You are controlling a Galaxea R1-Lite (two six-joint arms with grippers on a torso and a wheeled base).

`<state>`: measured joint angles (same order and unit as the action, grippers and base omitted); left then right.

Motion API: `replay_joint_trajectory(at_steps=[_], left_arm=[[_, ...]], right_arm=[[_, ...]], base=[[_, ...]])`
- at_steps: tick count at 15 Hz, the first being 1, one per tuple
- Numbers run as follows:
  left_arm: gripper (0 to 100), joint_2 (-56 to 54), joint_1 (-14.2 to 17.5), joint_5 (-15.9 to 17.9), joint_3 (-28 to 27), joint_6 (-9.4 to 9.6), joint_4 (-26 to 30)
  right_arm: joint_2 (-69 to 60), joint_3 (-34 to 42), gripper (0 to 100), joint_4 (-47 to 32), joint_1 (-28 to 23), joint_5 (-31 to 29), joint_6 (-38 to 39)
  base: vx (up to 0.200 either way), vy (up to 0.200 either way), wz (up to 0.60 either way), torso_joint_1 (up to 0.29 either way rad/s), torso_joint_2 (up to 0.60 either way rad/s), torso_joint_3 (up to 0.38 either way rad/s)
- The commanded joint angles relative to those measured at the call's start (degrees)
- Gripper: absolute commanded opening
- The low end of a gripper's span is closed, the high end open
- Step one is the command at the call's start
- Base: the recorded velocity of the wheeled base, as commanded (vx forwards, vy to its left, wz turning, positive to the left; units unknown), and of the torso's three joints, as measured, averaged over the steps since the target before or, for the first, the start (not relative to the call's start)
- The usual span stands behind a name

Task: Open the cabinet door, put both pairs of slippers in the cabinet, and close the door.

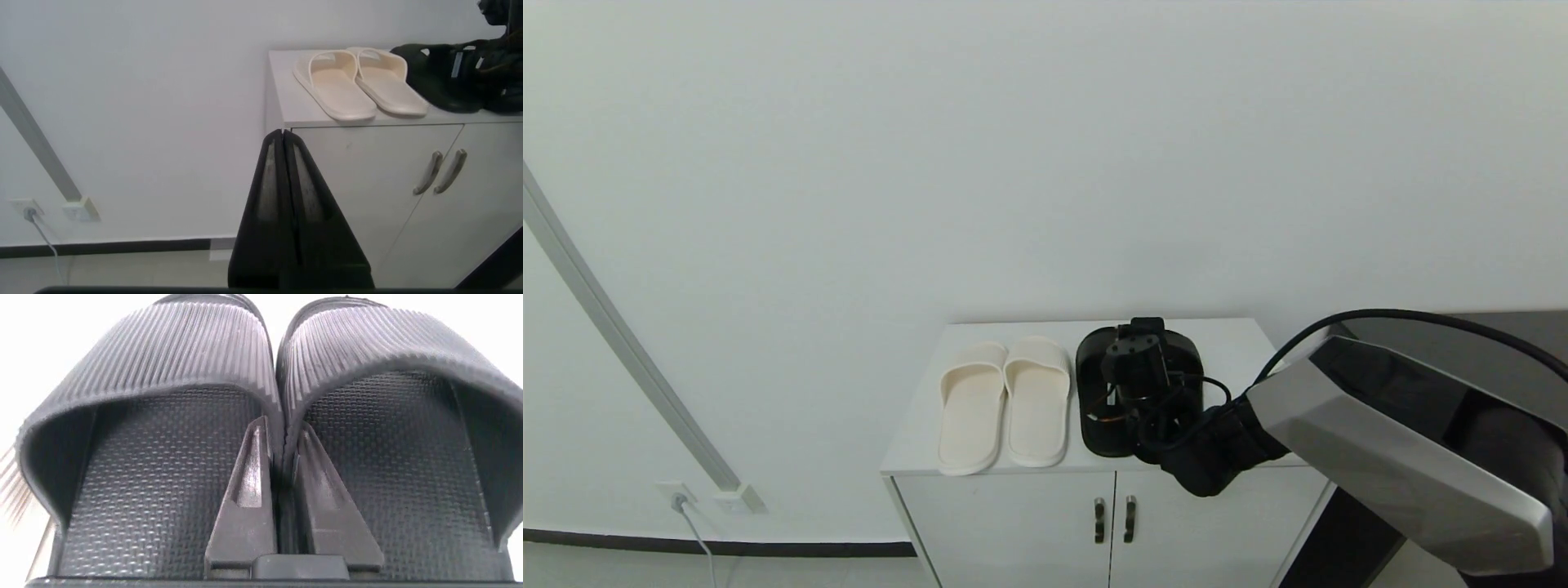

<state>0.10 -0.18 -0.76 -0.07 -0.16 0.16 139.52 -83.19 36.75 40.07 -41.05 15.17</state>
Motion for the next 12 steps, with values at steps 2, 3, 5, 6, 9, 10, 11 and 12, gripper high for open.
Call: replay_joint_trajectory(at_steps=[2,3,5,6,9,10,11,12], left_arm=[[0,0.08,0.01,-0.04,0.07,-0.02,0.02],[0,0.08,0.01,-0.04,-0.01,-0.02,0.02],[0,0.08,0.01,-0.04,-0.01,0.07,0.02],[0,0.08,0.01,-0.04,0.07,0.07,0.02],[0,0.08,0.01,-0.12,0.07,0.16,0.02],[0,0.08,0.01,-0.04,0.07,0.25,0.02],[0,0.08,0.01,-0.04,0.07,0.33,0.02],[0,0.08,0.01,-0.04,0.07,0.25,0.02]], right_arm=[[-2.41,0.84,0,-0.02,-0.08,0.18,-0.05],[-5.84,3.21,0,-0.1,0.18,1.32,-0.75],[-12.17,8.75,0,0.25,1.15,5.01,-3.56],[-19.81,15.6,0,1.83,2.03,8.97,-7.08],[-35.2,30.1,0,2.97,4.23,21.27,-12.09],[-39.33,33.79,0,2.88,5.19,24.17,-12.26],[-43.11,37.49,0,2.8,5.9,27.95,-12.26],[-45.65,40.47,0,2.8,6.42,31.2,-12.26]], base=[[0.0,0.0,0.0,0.0,0.0,0.0],[0.0,0.0,0.0,0.0,0.0,0.0],[0.0,0.0,0.0,0.0,0.0,0.0],[0.0,0.0,0.0,0.0,0.0,0.0],[0.0,0.0,0.0,0.0,0.0,0.0],[0.0,0.0,0.0,0.0,0.0,0.0],[0.0,0.0,0.0,0.0,0.0,0.0],[0.0,0.0,0.0,0.0,0.0,0.0]])
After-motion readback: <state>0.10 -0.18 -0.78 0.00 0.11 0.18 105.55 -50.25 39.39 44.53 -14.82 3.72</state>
